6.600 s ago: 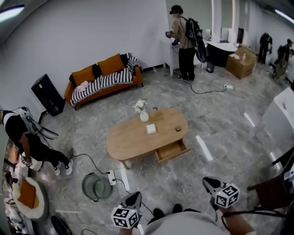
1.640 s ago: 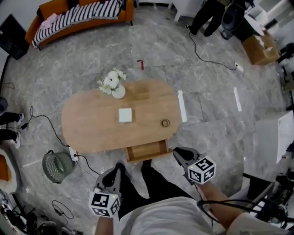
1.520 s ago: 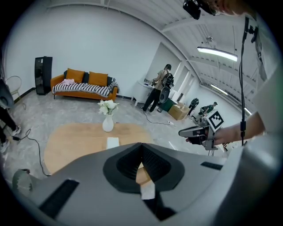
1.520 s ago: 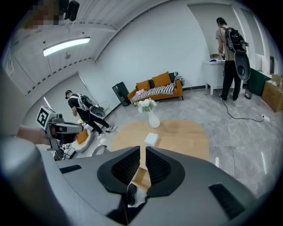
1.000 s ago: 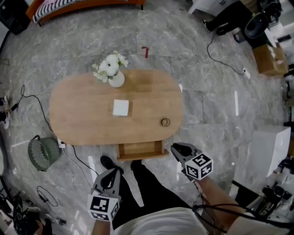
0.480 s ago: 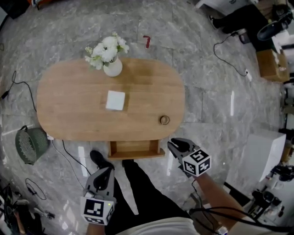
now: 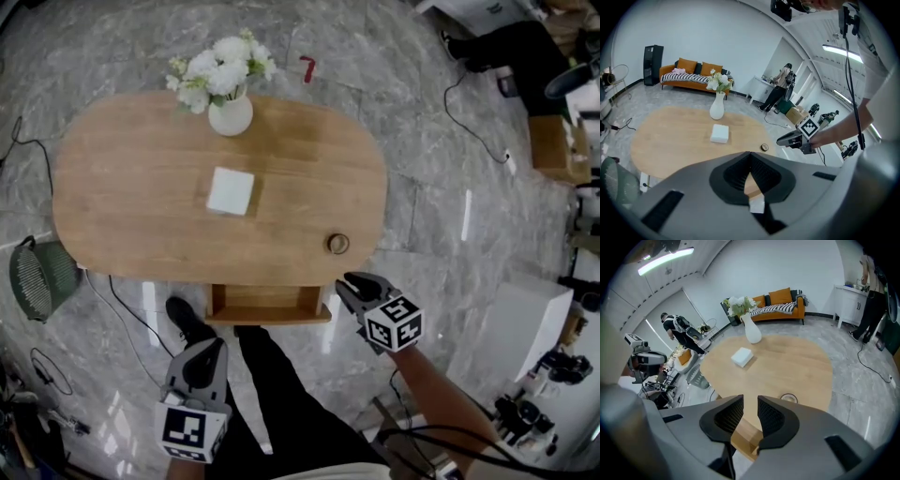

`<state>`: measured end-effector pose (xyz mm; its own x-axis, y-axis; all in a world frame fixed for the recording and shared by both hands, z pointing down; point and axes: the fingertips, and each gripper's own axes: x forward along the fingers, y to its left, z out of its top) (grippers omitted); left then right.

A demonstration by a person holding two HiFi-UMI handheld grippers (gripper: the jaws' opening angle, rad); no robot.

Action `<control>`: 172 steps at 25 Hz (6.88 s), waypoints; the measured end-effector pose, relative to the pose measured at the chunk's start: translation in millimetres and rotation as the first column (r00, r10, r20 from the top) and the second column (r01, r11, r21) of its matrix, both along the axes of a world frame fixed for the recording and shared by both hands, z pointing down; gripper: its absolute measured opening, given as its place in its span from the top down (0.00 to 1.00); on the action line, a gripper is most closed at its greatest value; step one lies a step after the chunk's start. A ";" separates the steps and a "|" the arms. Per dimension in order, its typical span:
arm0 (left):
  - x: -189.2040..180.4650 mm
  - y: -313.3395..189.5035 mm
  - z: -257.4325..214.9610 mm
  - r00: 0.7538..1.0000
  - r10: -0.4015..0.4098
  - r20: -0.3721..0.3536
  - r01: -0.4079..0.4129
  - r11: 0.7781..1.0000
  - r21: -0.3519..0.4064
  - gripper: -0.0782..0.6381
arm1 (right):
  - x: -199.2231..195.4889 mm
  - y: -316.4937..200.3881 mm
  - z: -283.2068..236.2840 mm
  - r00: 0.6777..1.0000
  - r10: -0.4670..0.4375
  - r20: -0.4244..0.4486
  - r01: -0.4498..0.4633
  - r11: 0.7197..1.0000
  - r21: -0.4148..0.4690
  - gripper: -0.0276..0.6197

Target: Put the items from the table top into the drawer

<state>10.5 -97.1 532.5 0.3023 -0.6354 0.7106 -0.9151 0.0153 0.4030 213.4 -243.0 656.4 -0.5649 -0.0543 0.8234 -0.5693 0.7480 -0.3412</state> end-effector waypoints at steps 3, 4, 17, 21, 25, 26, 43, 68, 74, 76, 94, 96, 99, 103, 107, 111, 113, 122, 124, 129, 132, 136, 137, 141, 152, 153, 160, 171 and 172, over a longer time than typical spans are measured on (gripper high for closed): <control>2.0 2.7 10.3 1.000 -0.002 -0.006 0.002 1.000 -0.011 0.89 | 0.8 -4.8 18.5 1.000 -0.002 -0.016 0.002 1.000 0.008 0.78; 3.2 3.2 13.5 1.000 -0.003 -0.010 0.003 1.000 -0.014 0.89 | 1.3 -6.7 24.7 1.000 -0.001 -0.022 0.002 1.000 0.010 0.78; 8.7 -6.2 49.6 1.000 -0.006 -0.030 0.005 0.999 -0.040 0.89 | 11.8 -31.7 88.2 0.994 0.015 -0.106 -0.014 1.000 0.012 0.76; 6.6 -6.9 59.9 0.999 -0.023 -0.038 0.021 0.999 -0.045 0.89 | 15.6 -35.6 110.8 0.987 -0.005 -0.159 0.009 1.000 0.023 0.76; 6.7 -4.3 67.1 0.998 -0.043 -0.053 0.040 0.997 -0.062 0.89 | 18.3 -36.6 131.8 0.976 -0.024 -0.215 0.030 0.999 0.026 0.74; 7.1 -3.2 67.5 0.997 -0.051 -0.057 0.047 0.997 -0.065 0.89 | 18.6 -37.7 135.9 0.974 -0.024 -0.226 0.031 0.999 0.028 0.74; -7.7 16.6 71.7 0.994 -0.075 -0.079 0.070 0.995 -0.074 0.89 | 6.3 -26.8 133.6 0.963 0.005 -0.271 0.019 0.996 0.084 0.87; -38.0 82.1 84.6 0.997 -0.047 -0.064 0.043 0.997 -0.070 0.89 | -36.7 76.7 120.1 0.976 -0.017 -0.216 0.026 0.999 0.039 0.87; -46.0 97.8 87.3 0.997 -0.043 -0.064 0.038 0.997 -0.073 0.89 | -51.6 101.6 122.0 0.978 -0.025 -0.207 0.031 0.999 0.026 0.87; -49.3 101.5 88.8 0.997 -0.043 -0.064 0.038 0.997 -0.072 0.89 | -57.3 109.2 124.2 0.979 -0.027 -0.204 0.031 0.999 0.020 0.87; -87.7 125.4 107.8 0.996 -0.051 -0.078 0.044 0.995 -0.089 0.89 | -138.9 187.9 154.6 0.983 -0.103 -0.154 0.090 0.992 -0.089 0.87; -89.9 129.5 109.8 0.994 -0.059 -0.091 0.050 0.994 -0.095 0.89 | -148.7 194.6 160.8 0.982 -0.116 -0.152 0.100 0.989 -0.106 0.87; -93.2 134.3 112.7 0.993 -0.063 -0.099 0.053 0.993 -0.105 0.89 | -157.6 201.8 172.3 0.978 -0.124 -0.166 0.103 0.986 -0.128 0.87; -99.6 140.3 115.9 0.993 -0.068 -0.100 0.057 0.992 -0.110 0.89 | -164.0 205.8 187.2 0.973 -0.122 -0.193 0.095 0.985 -0.147 0.87; -107.6 145.5 118.4 0.992 -0.073 -0.101 0.062 0.992 -0.110 0.89 | -167.3 203.3 193.6 0.973 -0.093 -0.211 0.063 0.988 -0.142 0.84; -112.6 150.1 119.4 0.992 -0.071 -0.100 0.060 0.992 -0.111 0.89 | -168.1 205.4 188.5 0.975 -0.075 -0.207 0.047 0.989 -0.140 0.77; -113.4 150.6 117.9 0.992 -0.070 -0.101 0.059 0.992 -0.111 0.89 | -168.1 207.2 181.2 0.978 -0.074 -0.197 0.047 0.990 -0.135 0.77; -110.7 138.6 104.9 0.996 -0.045 -0.077 0.040 0.997 -0.064 0.89 | -162.0 204.3 138.1 0.991 0.004 -0.130 -0.018 0.994 -0.107 0.80; -108.4 136.4 101.3 0.996 -0.041 -0.076 0.037 0.998 -0.051 0.89 | -161.7 200.2 125.0 0.994 0.028 -0.110 -0.038 0.995 -0.094 0.83; -101.2 131.0 87.1 0.996 -0.032 -0.079 0.030 0.999 -0.025 0.89 | -158.2 191.2 91.6 0.995 0.072 -0.063 -0.077 0.994 -0.076 0.86; -98.7 126.3 78.9 0.997 -0.024 -0.080 0.023 1.000 -0.014 0.89 | -158.4 186.0 71.0 0.995 0.093 -0.021 -0.094 0.993 -0.074 0.87; -96.6 119.9 69.3 0.996 -0.013 -0.084 0.013 1.000 -0.010 0.89 | -158.9 182.0 45.7 0.994 0.104 0.026 -0.102 0.992 -0.071 0.89; -95.5 118.2 67.1 0.996 -0.007 -0.084 0.006 1.000 -0.006 0.89 | -158.5 181.9 41.1 0.994 0.107 0.033 -0.105 0.992 -0.069 0.89; -90.7 110.1 64.0 0.997 0.010 -0.079 -0.009 1.000 0.014 0.89 | -154.8 181.9 34.2 0.992 0.112 0.050 -0.109 0.992 -0.063 0.89; -80.7 95.0 68.2 0.995 -0.021 -0.096 0.022 1.000 0.007 0.89 | -137.2 171.4 41.5 0.991 0.130 0.044 -0.127 0.990 -0.064 0.89; -80.2 95.1 69.7 0.995 -0.021 -0.096 0.022 1.000 0.003 0.89 | -136.5 169.8 42.6 0.991 0.130 0.043 -0.127 0.990 -0.063 0.89; -74.7 94.1 81.8 0.995 -0.026 -0.094 0.023 0.999 -0.031 0.89 | -133.7 155.7 49.6 0.990 0.134 0.032 -0.132 0.989 -0.060 0.89; -73.2 72.8 88.4 0.995 -0.035 -0.089 0.031 0.999 -0.041 0.89 | -145.5 125.6 56.7 0.993 0.113 0.020 -0.112 0.992 -0.059 0.88; -72.8 70.7 88.4 0.995 -0.039 -0.091 0.036 0.999 -0.041 0.89 | -146.9 121.8 57.0 0.994 0.110 0.019 -0.109 0.993 -0.055 0.88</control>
